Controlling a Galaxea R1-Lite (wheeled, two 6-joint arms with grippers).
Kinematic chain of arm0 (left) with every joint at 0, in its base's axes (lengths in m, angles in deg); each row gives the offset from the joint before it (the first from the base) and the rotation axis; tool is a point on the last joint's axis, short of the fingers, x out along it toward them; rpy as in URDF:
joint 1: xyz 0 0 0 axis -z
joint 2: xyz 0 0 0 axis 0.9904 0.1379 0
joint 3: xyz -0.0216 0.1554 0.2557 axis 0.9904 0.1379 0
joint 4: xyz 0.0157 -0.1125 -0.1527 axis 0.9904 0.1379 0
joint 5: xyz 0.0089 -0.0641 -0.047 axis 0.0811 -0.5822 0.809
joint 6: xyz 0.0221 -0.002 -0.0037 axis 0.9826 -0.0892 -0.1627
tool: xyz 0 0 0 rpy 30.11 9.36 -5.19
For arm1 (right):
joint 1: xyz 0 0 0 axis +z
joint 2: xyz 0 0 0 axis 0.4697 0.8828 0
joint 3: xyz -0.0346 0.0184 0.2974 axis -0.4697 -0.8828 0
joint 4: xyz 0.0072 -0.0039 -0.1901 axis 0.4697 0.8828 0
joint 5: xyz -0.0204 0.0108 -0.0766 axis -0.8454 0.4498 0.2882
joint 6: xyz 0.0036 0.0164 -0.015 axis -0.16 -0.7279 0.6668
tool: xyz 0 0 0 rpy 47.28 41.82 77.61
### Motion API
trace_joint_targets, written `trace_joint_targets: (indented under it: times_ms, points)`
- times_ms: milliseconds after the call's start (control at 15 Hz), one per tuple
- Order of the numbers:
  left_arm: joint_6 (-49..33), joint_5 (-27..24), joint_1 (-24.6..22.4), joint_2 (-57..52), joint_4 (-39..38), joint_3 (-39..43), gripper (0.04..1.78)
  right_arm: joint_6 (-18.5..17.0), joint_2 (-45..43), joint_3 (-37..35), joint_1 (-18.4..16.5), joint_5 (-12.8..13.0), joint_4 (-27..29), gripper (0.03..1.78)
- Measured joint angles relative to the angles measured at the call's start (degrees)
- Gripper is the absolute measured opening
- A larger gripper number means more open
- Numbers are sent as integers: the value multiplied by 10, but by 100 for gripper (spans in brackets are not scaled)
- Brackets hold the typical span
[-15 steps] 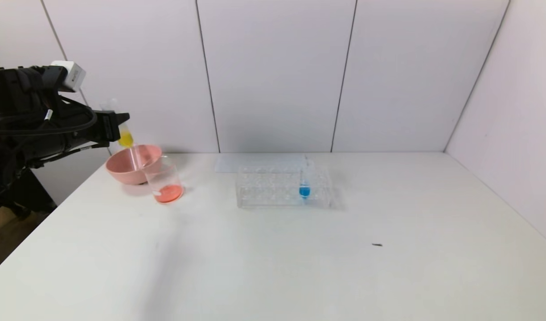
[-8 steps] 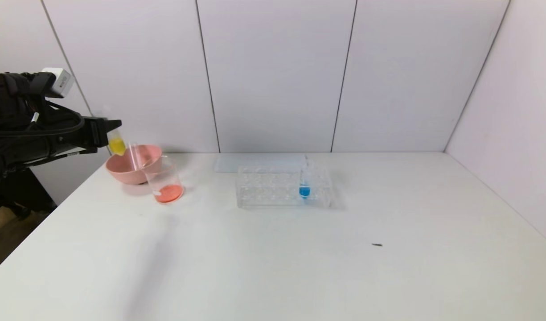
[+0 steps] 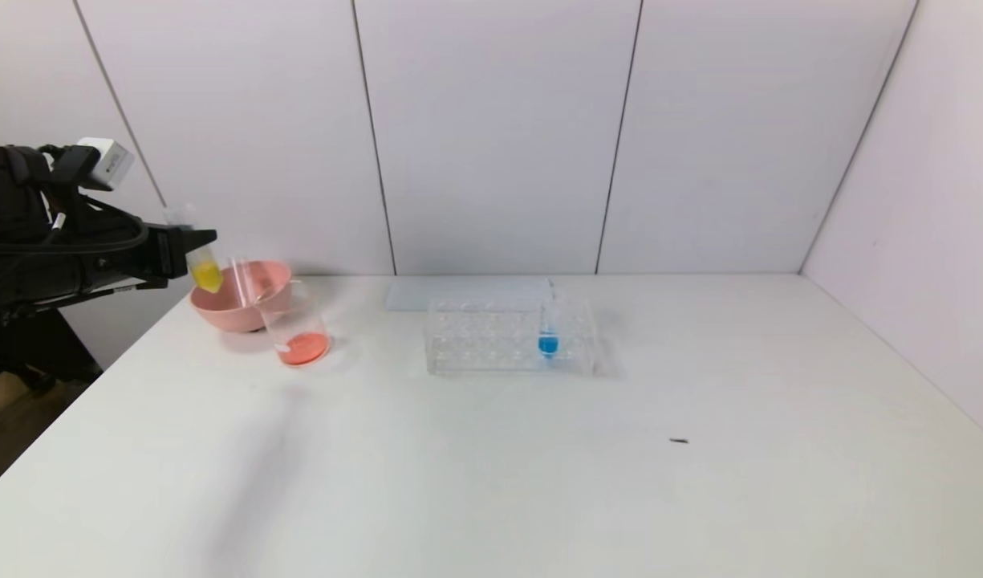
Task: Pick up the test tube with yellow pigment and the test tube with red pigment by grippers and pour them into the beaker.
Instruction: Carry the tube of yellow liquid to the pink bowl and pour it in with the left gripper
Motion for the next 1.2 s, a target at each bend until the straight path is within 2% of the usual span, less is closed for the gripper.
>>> trace_joint_targets:
  times_ms: [467, 733, 1200]
  points:
    - [21, -1, 0, 8, 20, -20, 45, 0, 0, 0, 0, 0, 0, 170]
    - [41, -12, 0, 12, 97, -49, 45, 0, 0, 0, 0, 0, 0, 170]
    - [98, -12, -4, 19, 168, -93, 45, 0, 0, 0, 0, 0, 0, 170]
